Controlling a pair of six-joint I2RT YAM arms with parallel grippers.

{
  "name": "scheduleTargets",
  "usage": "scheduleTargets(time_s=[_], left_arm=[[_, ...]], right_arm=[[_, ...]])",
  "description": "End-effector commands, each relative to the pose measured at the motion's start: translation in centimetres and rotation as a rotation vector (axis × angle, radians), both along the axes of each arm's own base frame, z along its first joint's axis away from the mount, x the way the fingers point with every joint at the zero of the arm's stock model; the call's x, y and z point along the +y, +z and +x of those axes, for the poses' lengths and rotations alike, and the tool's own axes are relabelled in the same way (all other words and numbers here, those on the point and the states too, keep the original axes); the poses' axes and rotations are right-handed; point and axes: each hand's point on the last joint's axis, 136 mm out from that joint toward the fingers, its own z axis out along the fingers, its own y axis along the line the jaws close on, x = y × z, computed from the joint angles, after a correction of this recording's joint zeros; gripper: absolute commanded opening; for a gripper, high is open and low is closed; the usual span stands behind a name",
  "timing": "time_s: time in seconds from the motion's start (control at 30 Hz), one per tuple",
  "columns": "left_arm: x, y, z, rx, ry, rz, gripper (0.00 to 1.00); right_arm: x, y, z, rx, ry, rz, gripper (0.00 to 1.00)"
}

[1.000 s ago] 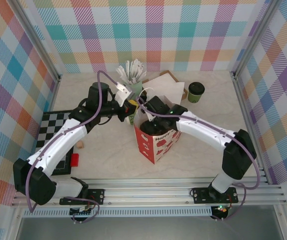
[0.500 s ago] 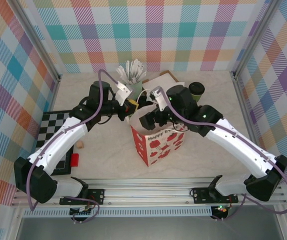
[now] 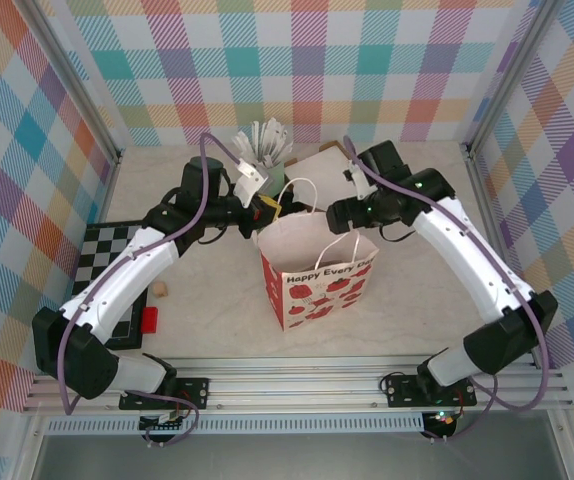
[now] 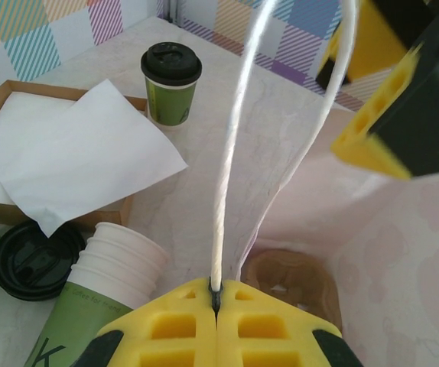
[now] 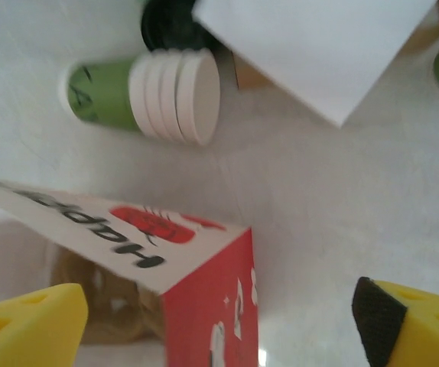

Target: Pack the takeout coffee

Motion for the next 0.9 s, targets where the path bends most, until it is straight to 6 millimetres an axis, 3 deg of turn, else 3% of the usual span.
scheduleTargets(time_s=[0.0,0.13,0.23,0.37,0.47,0.57,0.63,0.77,0.87], left_arm=[[-0.1,1.1,0.0,-0.025,-0.02,-0.011,0.0],[0.0,1.4,0.0,-0.034,-0.02,-0.012,0.0],[0.1,1.4,-0.1,-0.037,-0.018,-0.011,0.0],[0.2,1.3,0.0,-0.035,-0.012,-0.002,0.0],[0.2,1.3,-0.2,-0.034,-0.016,-0.003,0.0],[0.2,1.4,-0.3,-0.034,-0.02,-0.007,0.0],[0.2,1.5,-0.3,-0.037,-0.02,-0.009,0.0],[0.1,1.5,-0.4,-0.032,-0.026,-0.009,0.0],[0.1,1.5,-0.5,-0.024,-0.03,-0.012,0.0]], right_arm=[[-1.2,-1.3,-2.4,0.136,-0.031,-0.05,0.83],[0.4,-0.8,-3.4,0.163,0.003,0.058,0.7],[1.7,1.6,-3.7,0.128,0.02,0.173,0.79],[1.9,6.3,-4.0,0.001,0.005,0.296,0.92],[-0.2,9.6,-3.5,-0.175,-0.104,0.344,0.96],[-3.6,11.2,-3.3,-0.262,-0.248,0.385,0.99],[-4.9,10.8,-3.5,-0.254,-0.276,0.384,1.0],[-6.2,7.3,-4.0,-0.116,-0.297,0.287,1.0],[-4.7,5.1,-4.3,-0.014,-0.223,0.286,0.99]])
